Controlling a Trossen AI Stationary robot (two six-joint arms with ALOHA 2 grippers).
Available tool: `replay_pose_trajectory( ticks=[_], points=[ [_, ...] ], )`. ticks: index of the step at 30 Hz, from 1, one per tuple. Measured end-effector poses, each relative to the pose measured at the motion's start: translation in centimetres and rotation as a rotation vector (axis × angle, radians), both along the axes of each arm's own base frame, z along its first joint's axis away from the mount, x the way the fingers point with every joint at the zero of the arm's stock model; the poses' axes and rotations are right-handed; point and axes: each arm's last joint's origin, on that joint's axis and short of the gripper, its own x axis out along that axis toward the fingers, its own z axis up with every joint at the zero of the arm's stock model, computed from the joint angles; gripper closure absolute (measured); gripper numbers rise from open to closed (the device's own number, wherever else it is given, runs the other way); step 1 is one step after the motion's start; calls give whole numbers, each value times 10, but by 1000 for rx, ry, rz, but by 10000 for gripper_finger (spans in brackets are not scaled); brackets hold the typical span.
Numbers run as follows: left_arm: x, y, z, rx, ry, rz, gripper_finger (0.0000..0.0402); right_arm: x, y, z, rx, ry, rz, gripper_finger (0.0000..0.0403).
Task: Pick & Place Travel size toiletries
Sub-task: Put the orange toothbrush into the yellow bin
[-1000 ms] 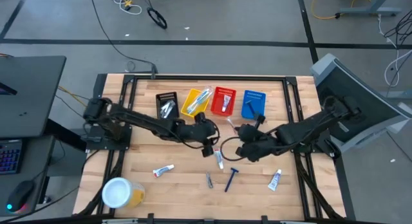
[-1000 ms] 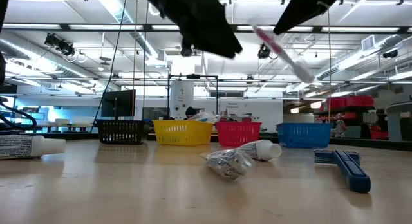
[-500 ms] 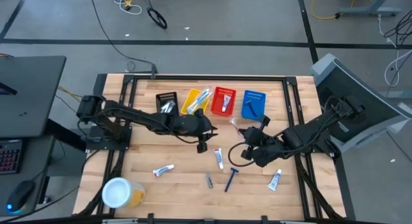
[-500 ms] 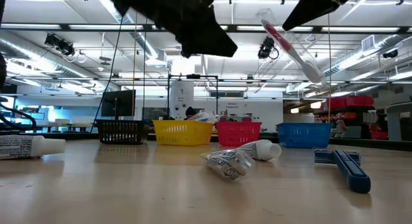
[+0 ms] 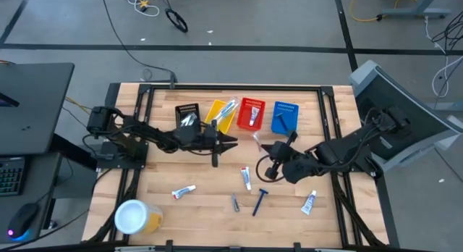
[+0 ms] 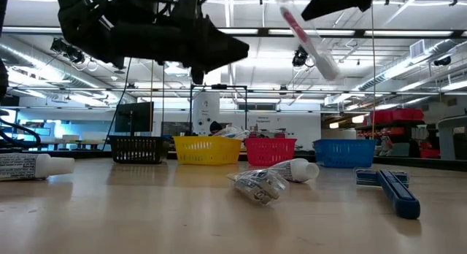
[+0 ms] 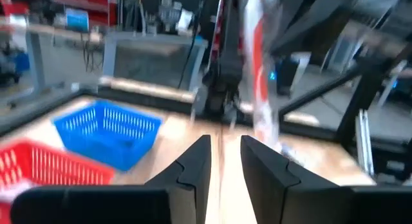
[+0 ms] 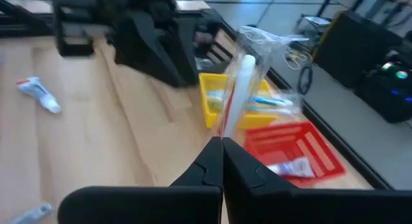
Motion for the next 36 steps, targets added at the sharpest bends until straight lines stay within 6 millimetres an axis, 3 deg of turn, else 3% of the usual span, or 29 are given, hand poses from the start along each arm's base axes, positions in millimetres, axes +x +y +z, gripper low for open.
replay_pose_trajectory(
  ticks=[10,18,25,36],
  points=[
    [1,-3,-1,44,18,-97,302,30,3,-15,-24,26,109,403],
    [9,-5,9,49,5,-170,243,49,3,-20,1,-20,183,403],
    [8,-9,9,62,3,-333,197,54,2,-19,-40,-29,214,403],
    [9,-7,13,97,-32,-263,189,62,-11,-16,14,-65,228,403]
  ],
)
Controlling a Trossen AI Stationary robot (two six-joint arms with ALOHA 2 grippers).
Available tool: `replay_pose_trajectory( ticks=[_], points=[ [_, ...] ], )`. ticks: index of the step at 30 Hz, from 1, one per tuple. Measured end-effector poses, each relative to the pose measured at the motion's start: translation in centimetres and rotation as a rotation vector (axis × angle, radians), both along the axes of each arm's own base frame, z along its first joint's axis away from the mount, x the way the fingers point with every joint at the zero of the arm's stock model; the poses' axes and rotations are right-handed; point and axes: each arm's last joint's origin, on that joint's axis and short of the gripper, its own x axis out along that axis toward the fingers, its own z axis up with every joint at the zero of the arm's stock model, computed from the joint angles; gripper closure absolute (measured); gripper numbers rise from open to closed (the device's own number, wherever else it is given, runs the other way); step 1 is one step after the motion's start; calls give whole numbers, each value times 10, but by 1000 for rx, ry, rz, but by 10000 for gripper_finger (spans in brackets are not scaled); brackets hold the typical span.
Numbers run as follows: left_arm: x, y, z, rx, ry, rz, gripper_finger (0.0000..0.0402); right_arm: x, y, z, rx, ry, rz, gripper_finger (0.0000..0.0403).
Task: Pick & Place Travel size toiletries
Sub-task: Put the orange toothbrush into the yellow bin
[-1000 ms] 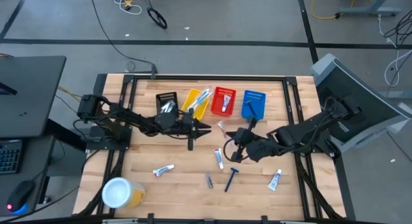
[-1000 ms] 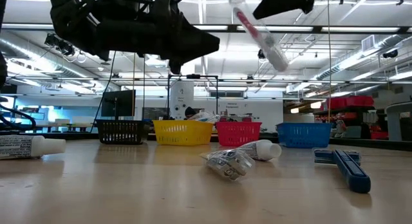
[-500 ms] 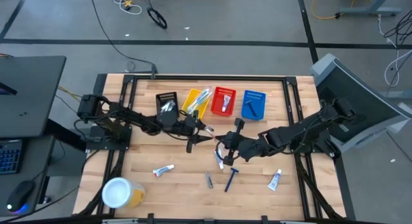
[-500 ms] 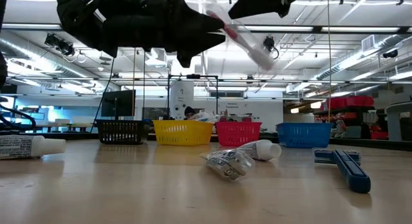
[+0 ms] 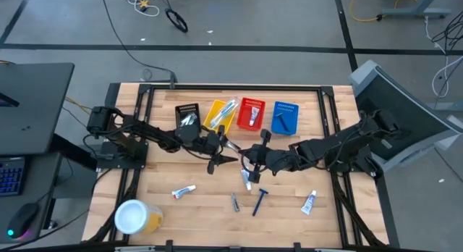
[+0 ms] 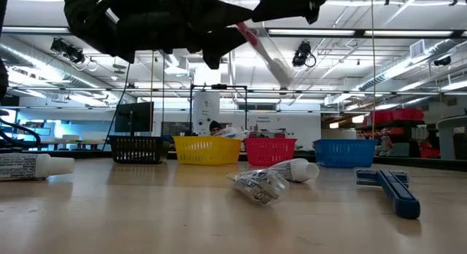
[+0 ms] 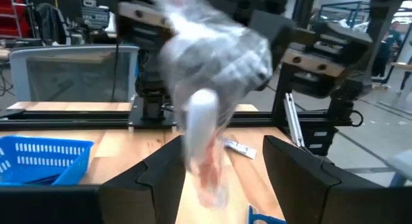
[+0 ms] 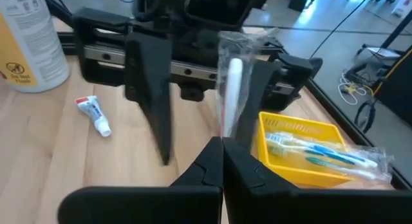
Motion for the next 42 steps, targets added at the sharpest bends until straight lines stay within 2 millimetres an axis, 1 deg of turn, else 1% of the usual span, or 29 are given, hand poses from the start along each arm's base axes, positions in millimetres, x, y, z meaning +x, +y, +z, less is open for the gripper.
replay_pose_trajectory(
  ticks=[2,5,10,15,19,24,29,32,35,37,39,42],
  points=[
    [1,0,2,0,-6,1,197,1,-2,0,1,-2,-9,403],
    [3,0,4,3,-8,16,220,1,-4,0,6,-4,-17,403],
    [3,2,4,4,-3,61,279,2,-5,0,6,-4,-21,403],
    [4,2,-1,6,51,70,336,1,-5,0,5,-1,-20,401],
    [4,3,-5,8,87,96,370,1,-6,-1,3,4,-22,400],
    [4,3,-6,-13,99,111,372,0,-6,-3,6,41,2,394],
    [3,4,-8,-41,121,124,358,-3,-5,-9,48,103,21,372],
    [3,7,-13,-57,175,179,368,-7,-6,-14,90,144,-17,361],
    [1,17,-14,-89,210,278,373,-12,-8,-20,165,189,-87,358],
    [0,28,-4,-88,213,340,373,-15,-9,-23,222,203,-140,357],
    [-2,42,12,-69,252,412,373,-18,-9,-29,261,208,-173,357],
    [-4,66,34,-31,415,539,373,-20,-8,-37,287,219,-169,357]
  ],
)
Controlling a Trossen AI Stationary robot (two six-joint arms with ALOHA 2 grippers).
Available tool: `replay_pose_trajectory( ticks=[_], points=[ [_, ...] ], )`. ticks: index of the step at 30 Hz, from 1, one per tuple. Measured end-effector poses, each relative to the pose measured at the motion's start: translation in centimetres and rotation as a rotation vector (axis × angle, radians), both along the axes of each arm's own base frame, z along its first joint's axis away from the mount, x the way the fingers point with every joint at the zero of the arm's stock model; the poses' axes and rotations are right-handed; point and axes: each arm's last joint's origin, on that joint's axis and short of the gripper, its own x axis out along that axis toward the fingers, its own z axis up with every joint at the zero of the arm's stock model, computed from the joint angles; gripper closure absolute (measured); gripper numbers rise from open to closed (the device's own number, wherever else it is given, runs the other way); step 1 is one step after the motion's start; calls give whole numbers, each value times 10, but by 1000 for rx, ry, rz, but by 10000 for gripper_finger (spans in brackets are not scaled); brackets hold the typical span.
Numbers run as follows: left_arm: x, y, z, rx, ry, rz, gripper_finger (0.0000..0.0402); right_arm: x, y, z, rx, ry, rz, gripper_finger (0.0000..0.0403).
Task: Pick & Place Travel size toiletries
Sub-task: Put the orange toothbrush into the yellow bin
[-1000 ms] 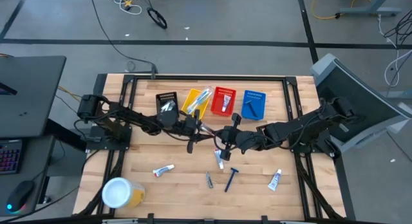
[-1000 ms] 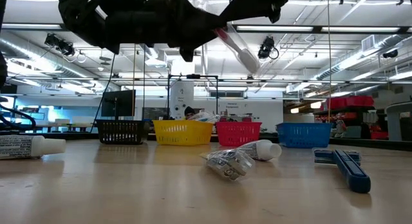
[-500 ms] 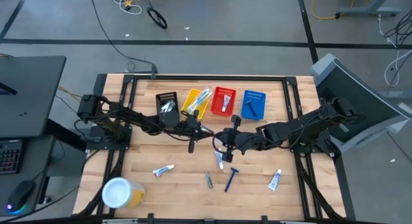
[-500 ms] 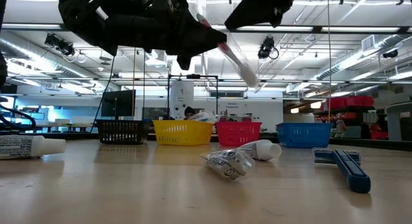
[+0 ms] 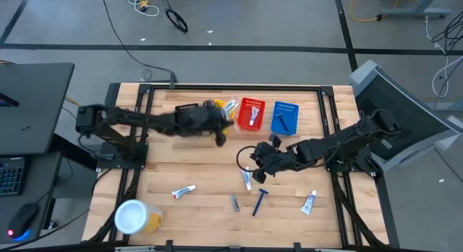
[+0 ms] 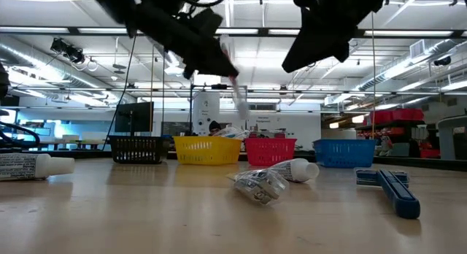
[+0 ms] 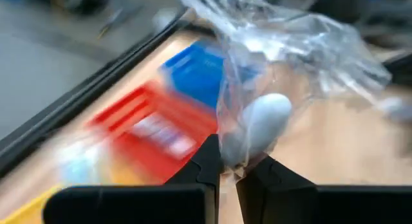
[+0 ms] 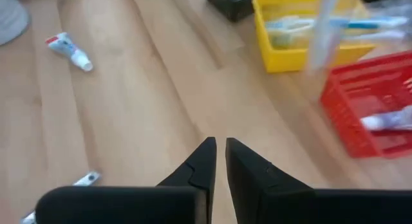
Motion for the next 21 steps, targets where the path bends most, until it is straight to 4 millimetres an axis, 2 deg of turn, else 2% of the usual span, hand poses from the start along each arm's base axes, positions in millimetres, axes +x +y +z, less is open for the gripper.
replay_pose_trajectory(
  ticks=[4,7,11,14,16,21],
  points=[
    [-5,33,29,-39,217,115,372,-2,-1,-12,10,-16,4,357],
    [-7,55,35,-83,307,188,373,-3,-1,-20,19,-41,1,356],
    [-10,80,26,-169,342,222,372,-5,-2,-29,30,-73,2,356],
    [-10,92,5,-254,401,220,371,-8,-2,-37,46,-79,14,356],
    [-10,97,-5,-274,438,231,371,-8,-2,-39,58,-96,21,356],
    [-6,102,-14,-325,446,206,364,-10,-3,-44,46,-91,29,356]
  ],
)
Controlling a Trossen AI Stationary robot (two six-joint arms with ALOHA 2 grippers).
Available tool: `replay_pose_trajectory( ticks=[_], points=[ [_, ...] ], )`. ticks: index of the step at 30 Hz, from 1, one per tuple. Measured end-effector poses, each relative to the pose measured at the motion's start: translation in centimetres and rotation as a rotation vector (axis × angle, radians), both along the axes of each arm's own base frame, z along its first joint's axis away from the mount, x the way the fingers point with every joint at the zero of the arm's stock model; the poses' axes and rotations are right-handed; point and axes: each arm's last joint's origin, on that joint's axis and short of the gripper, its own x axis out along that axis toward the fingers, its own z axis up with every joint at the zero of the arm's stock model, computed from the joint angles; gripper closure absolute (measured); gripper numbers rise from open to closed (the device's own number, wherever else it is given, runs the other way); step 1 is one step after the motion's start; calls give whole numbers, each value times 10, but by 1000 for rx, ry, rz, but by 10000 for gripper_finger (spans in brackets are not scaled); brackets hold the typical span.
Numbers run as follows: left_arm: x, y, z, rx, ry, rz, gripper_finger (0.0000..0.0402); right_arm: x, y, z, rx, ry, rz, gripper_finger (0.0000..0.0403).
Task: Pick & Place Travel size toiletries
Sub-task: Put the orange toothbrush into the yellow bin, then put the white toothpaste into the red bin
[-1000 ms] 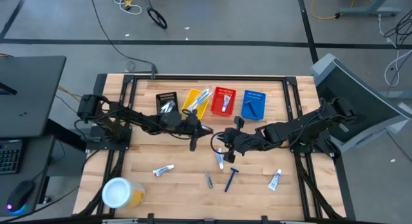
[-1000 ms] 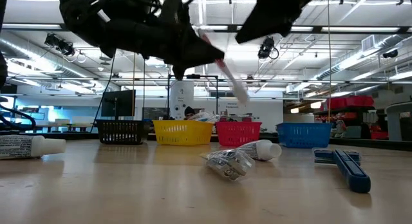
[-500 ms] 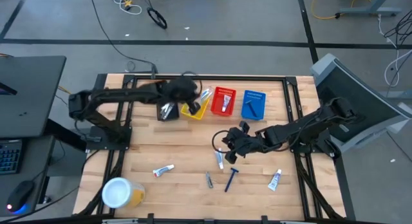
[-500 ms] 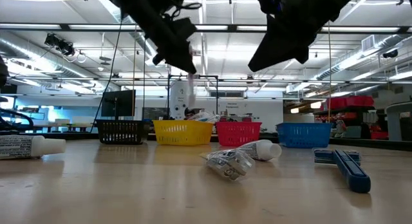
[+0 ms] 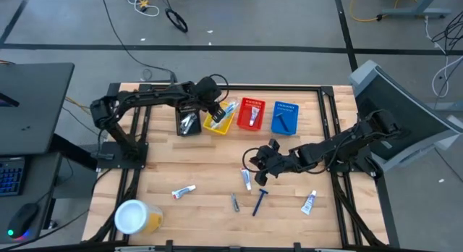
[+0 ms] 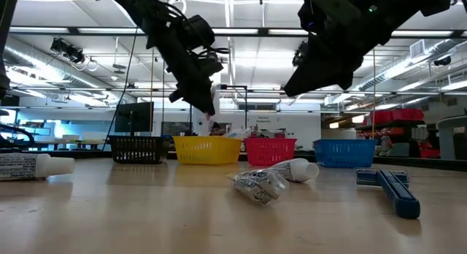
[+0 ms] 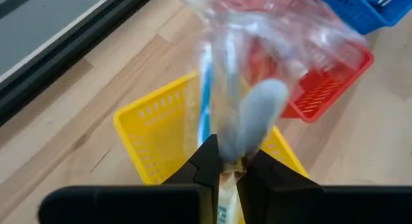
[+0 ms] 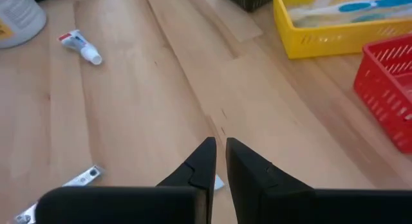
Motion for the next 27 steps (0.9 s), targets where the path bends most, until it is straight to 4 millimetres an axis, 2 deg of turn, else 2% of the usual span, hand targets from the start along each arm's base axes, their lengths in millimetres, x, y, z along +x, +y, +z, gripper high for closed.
replay_pose_trajectory(
  ticks=[15,22,27],
  points=[
    [-1,-1,-4,-16,31,-51,295,-4,0,-8,-10,41,73,356],
    [2,0,-3,82,49,-82,259,0,-1,-3,-52,-38,11,356],
    [5,2,0,139,25,-113,232,2,1,0,-10,-67,69,356]
  ],
)
